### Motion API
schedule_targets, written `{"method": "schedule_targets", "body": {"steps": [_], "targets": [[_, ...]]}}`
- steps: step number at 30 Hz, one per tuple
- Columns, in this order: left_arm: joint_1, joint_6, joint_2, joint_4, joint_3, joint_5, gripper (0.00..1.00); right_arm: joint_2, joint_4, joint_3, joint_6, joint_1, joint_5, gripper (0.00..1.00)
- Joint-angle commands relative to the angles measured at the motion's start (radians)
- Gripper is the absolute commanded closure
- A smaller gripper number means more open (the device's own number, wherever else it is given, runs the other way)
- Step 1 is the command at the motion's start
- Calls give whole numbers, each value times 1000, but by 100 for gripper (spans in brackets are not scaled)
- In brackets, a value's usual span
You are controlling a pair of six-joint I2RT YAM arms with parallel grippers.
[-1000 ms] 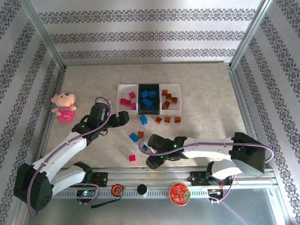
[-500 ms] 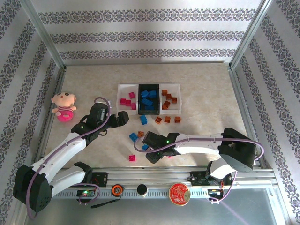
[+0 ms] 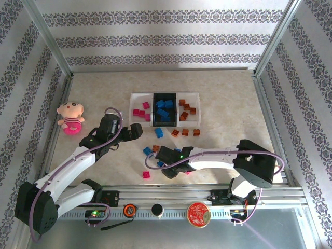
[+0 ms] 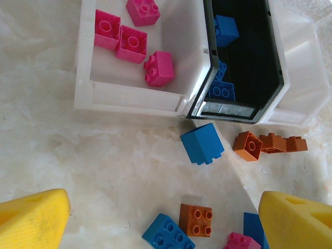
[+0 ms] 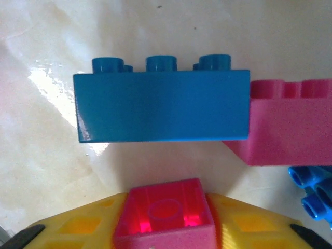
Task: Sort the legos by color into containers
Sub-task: Pick up the lego from the bottom-center of the table, then place the lego in the container.
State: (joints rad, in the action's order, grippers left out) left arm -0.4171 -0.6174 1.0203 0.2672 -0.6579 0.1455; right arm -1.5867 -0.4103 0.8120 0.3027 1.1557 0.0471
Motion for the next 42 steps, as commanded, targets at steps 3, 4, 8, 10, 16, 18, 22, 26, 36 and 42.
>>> {"method": "schedule_targets", "body": {"steps": [3,4,8,10,16,18,22,26,36,42], "targets": [[-1,10,-13,41,0,-34,3,131,-2,-24,-20,-18,-37,66],[0,11,-15,45,1,-42,2,164,-10,-18,-27,-29,-43,67],[1,13,-42,60,13,-66,0,248,3,39,-59,-98,-84,69],[0,10,-57,66,22,-81,0,243,28,91,-77,-152,-121,69],[1,-21,-164,122,54,-166,0,88,157,286,-89,-287,-209,71],[1,-22,-208,139,66,-170,0,0,178,373,-83,-323,-247,71],[1,-28,-280,157,94,-148,0,-208,179,572,-64,-370,-283,71],[1,-43,-294,155,121,-81,0,-375,171,750,-24,-394,-286,70],[-24,-73,-260,132,176,53,5,-580,149,992,76,-427,-231,42],[-195,-95,-214,124,195,-29,1,-534,196,935,100,-441,-242,35]]}}
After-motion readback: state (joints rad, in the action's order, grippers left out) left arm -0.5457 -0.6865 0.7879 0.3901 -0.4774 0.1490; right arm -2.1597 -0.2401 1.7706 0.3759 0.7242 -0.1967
